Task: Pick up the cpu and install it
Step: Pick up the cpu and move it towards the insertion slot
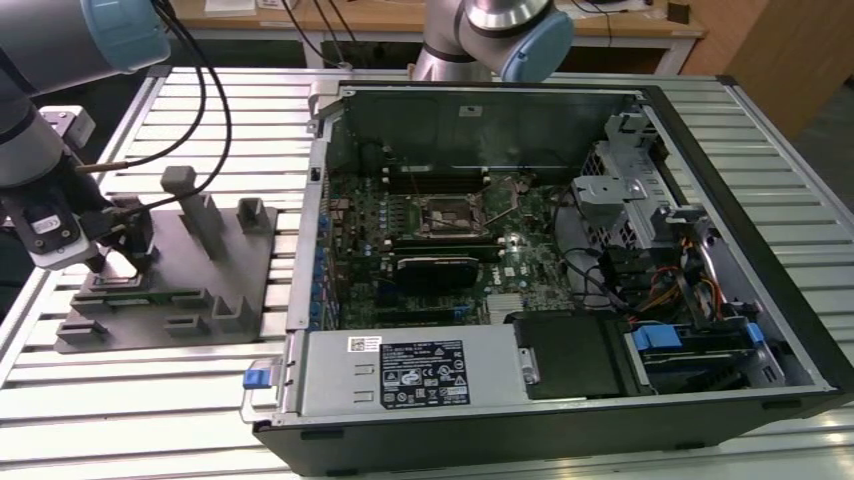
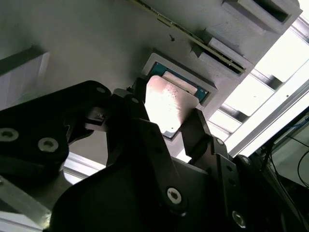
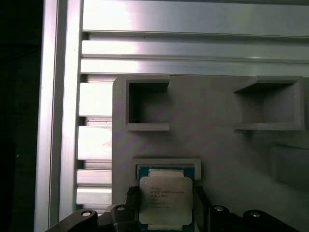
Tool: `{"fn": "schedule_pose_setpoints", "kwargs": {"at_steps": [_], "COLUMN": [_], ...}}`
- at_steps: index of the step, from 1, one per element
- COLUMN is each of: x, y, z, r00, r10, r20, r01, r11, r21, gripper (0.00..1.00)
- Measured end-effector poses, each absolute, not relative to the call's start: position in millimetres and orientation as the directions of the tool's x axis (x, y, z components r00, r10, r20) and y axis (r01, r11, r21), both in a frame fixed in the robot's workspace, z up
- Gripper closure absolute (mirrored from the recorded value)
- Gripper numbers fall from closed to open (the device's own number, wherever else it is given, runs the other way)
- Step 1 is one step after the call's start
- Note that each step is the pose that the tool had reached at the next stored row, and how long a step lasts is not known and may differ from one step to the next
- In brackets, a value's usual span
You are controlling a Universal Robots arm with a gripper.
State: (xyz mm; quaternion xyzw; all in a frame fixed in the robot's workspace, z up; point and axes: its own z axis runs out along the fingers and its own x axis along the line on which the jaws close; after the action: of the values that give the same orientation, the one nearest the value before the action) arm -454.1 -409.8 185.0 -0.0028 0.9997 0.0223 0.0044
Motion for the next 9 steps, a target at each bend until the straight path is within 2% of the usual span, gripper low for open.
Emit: {"fn": "schedule_pose_setpoints", "kwargs": {"at_steps": [9], "x": [-454.1], "y": [-409.8], "z": [187.9], "r00": [-1.0], "r10": [-0.005], "r20": [-0.009], "r01": [-0.006], "r11": [0.999], "r21": [0.045], "gripper": [0.47]}}
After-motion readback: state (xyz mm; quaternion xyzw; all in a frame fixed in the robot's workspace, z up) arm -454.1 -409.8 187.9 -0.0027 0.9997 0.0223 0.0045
